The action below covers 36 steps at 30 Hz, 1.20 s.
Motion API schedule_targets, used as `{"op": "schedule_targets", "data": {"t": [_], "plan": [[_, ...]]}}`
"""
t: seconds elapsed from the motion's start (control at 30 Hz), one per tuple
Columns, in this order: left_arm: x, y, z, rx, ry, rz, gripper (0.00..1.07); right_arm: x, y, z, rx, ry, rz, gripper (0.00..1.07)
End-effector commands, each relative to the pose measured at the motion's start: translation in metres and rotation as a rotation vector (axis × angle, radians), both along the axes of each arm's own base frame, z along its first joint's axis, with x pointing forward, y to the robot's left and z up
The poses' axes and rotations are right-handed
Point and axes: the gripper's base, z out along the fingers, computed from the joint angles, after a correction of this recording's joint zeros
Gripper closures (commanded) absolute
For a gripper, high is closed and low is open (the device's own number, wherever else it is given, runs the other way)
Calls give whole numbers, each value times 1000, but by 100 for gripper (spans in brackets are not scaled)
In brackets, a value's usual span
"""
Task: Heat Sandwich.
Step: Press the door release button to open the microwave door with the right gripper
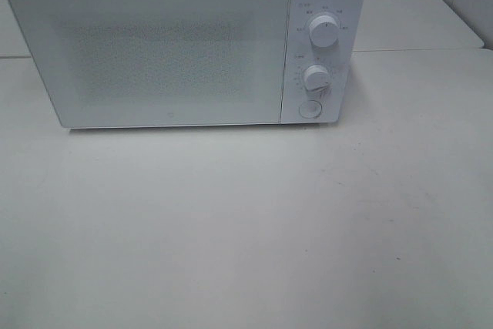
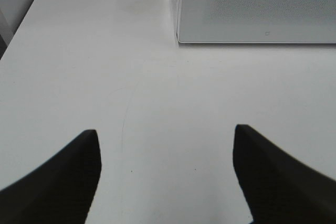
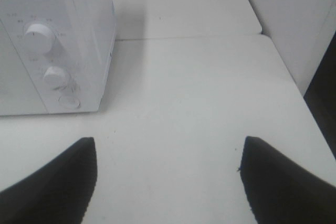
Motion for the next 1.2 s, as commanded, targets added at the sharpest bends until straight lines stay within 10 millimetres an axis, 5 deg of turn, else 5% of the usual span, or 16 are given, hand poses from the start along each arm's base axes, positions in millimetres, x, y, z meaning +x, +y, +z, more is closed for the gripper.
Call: {"op": "schedule_targets", "data": {"t": [0.03, 0.4, 0.67, 0.73, 1.2], "plan": [[-2, 0, 0, -5, -21, -1, 41, 27, -2, 9, -67, -96, 18, 33], [-2, 0, 0, -5, -21, -1, 41, 74, -4, -1, -56, -110, 17, 50], [-2, 0, 0, -5, -21, -1, 41, 99, -3, -17, 13, -60, -2, 100], [-2, 0, 0, -5, -21, -1, 41, 101, -1, -17, 13, -66, 7, 106], [-2, 0, 0, -5, -21, -1, 41, 143, 70, -54, 15, -65, 304, 107]]}}
